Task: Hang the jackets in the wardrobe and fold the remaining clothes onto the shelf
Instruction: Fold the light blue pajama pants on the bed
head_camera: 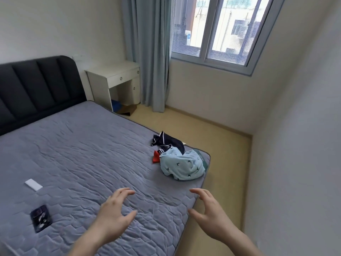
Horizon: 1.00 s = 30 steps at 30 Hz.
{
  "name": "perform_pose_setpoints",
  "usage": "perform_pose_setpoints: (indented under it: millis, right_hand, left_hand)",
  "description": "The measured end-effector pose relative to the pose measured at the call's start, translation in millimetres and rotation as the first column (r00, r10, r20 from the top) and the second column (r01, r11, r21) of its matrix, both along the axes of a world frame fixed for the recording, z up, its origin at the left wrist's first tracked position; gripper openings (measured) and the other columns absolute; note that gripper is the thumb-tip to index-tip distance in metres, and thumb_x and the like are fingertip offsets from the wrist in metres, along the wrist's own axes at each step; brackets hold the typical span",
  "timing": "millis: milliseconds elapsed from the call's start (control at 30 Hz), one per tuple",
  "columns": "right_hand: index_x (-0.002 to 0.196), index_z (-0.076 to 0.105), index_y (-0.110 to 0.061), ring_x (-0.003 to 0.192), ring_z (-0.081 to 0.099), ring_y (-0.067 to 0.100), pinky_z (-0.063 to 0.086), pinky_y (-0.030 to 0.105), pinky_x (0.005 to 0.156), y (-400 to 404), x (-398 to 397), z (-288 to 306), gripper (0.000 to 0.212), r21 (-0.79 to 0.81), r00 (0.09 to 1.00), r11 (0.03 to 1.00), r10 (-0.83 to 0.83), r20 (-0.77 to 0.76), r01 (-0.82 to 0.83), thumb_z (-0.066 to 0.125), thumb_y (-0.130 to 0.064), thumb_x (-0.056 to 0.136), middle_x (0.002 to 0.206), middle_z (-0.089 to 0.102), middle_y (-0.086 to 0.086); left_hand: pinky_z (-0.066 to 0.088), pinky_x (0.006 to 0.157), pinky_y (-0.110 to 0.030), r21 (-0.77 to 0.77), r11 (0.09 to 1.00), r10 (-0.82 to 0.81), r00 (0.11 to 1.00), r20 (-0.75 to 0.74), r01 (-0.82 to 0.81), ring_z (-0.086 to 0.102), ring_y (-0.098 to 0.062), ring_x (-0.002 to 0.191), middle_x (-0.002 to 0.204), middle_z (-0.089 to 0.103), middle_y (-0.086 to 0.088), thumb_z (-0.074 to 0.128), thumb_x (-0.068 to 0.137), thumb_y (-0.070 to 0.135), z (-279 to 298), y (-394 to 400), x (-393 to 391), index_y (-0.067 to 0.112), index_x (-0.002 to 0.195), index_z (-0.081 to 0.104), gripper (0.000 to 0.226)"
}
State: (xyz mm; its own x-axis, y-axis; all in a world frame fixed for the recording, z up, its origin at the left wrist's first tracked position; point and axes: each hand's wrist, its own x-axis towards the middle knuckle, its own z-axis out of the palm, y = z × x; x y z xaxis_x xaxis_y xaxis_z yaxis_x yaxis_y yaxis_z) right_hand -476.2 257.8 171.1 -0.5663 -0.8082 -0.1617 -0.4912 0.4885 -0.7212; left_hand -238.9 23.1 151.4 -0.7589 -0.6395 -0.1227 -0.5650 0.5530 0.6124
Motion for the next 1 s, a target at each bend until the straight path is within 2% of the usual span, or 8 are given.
perform_pose_setpoints:
  millis: [167, 233, 400, 533, 700, 800, 833, 1000]
  right_hand:
    - [0.139, 0.042, -0.048, 0.124, 0.04, -0.007, 0.036, 0.018, 0.1, -39.8, -82.0, -15.1, 0.051, 0.048, 0.999, 0.998, -0.038, 0.015, 0.037, 0.064, -0.044, 0.093, 0.135, 0.037, -0.034]
    - [0.139, 0.044, -0.046, 0.125, 0.043, -0.003, 0.038, 0.02, 0.1, -53.2, -109.3, -22.0, 0.051, 0.066, 0.997, 0.996, -0.067, 0.044, 0.064, 0.064, -0.042, 0.092, 0.136, 0.04, -0.03]
    - [0.138, 0.044, -0.044, 0.125, 0.042, -0.003, 0.036, 0.017, 0.099, -97.7, -180.2, -42.7, 0.052, 0.123, 0.997, 0.992, -0.021, 0.076, 0.012, 0.063, -0.041, 0.09, 0.136, 0.041, -0.027]
    - [0.138, 0.046, -0.04, 0.125, 0.042, -0.001, 0.036, 0.017, 0.098, -143.3, -248.0, -70.3, 0.051, 0.179, 0.994, 0.983, 0.027, 0.108, -0.047, 0.063, -0.035, 0.09, 0.134, 0.042, -0.024]
    - [0.133, 0.048, -0.036, 0.119, 0.046, 0.003, 0.041, 0.02, 0.095, -213.5, -343.2, -126.0, 0.044, 0.284, 0.985, 0.951, 0.079, 0.151, -0.12, 0.065, -0.032, 0.092, 0.133, 0.046, -0.013]
    - [0.135, 0.046, -0.034, 0.105, 0.052, -0.001, 0.044, 0.016, 0.078, -255.5, -399.5, -171.8, 0.047, 0.357, 0.979, 0.92, 0.101, 0.174, -0.159, 0.062, -0.03, 0.092, 0.139, 0.046, -0.008]
    - [0.137, 0.045, -0.034, 0.107, 0.053, 0.001, 0.046, 0.018, 0.077, -269.0, -416.8, -190.5, 0.048, 0.384, 0.979, 0.908, 0.104, 0.175, -0.166, 0.062, -0.03, 0.091, 0.141, 0.045, -0.006]
    - [0.154, 0.03, -0.023, 0.132, 0.047, 0.023, 0.045, 0.036, 0.105, -337.0, -489.7, -302.0, 0.07, 0.526, 0.979, 0.825, 0.155, 0.136, -0.204, 0.061, -0.034, 0.092, 0.155, 0.035, 0.003]
  left_hand:
    - [0.038, 0.114, -0.037, 0.042, 0.998, -0.051, 0.998, -0.022, 0.052, 0.045, -0.006, 0.134, 0.142, 0.045, 0.019, 0.067, 0.082, 0.052, -14.5, -44.7, -100.2, 0.041, 0.133, 0.051, 0.055]
    - [0.039, 0.113, -0.035, 0.046, 0.996, -0.07, 0.998, 0.0, 0.07, 0.046, -0.007, 0.132, 0.14, 0.045, 0.02, 0.069, 0.086, 0.047, -17.0, -57.5, -133.3, 0.037, 0.135, 0.051, 0.054]
    - [0.037, 0.111, -0.025, 0.093, 0.994, -0.052, 0.998, 0.018, 0.05, 0.045, -0.003, 0.131, 0.135, 0.041, 0.027, 0.068, 0.086, 0.048, -32.4, -89.2, -196.4, 0.041, 0.136, 0.049, 0.054]
    - [0.037, 0.112, -0.027, 0.097, 0.995, 0.018, 0.998, 0.064, -0.024, 0.045, -0.005, 0.132, 0.138, 0.039, 0.025, 0.066, 0.085, 0.05, -53.9, -115.1, -229.6, 0.041, 0.136, 0.048, 0.055]
    - [0.036, 0.112, -0.026, 0.133, 0.97, 0.183, 0.973, 0.141, -0.202, 0.046, -0.003, 0.133, 0.14, 0.04, 0.023, 0.063, 0.082, 0.052, -81.9, -144.3, -271.2, 0.04, 0.134, 0.049, 0.054]
    - [0.037, 0.111, -0.027, 0.161, 0.941, 0.263, 0.944, 0.201, -0.296, 0.047, -0.002, 0.132, 0.139, 0.039, 0.025, 0.063, 0.082, 0.05, -103.8, -161.7, -301.9, 0.044, 0.13, 0.048, 0.05]
    - [0.038, 0.11, -0.027, 0.17, 0.931, 0.285, 0.933, 0.22, -0.324, 0.047, -0.002, 0.132, 0.138, 0.037, 0.026, 0.063, 0.083, 0.049, -113.2, -167.9, -312.1, 0.047, 0.128, 0.046, 0.048]
    - [0.043, 0.103, -0.026, 0.185, 0.89, 0.358, 0.889, 0.286, -0.418, 0.048, 0.005, 0.124, 0.135, 0.03, 0.038, 0.062, 0.085, 0.049, -175.9, -202.1, -360.1, 0.054, 0.121, 0.04, 0.042]
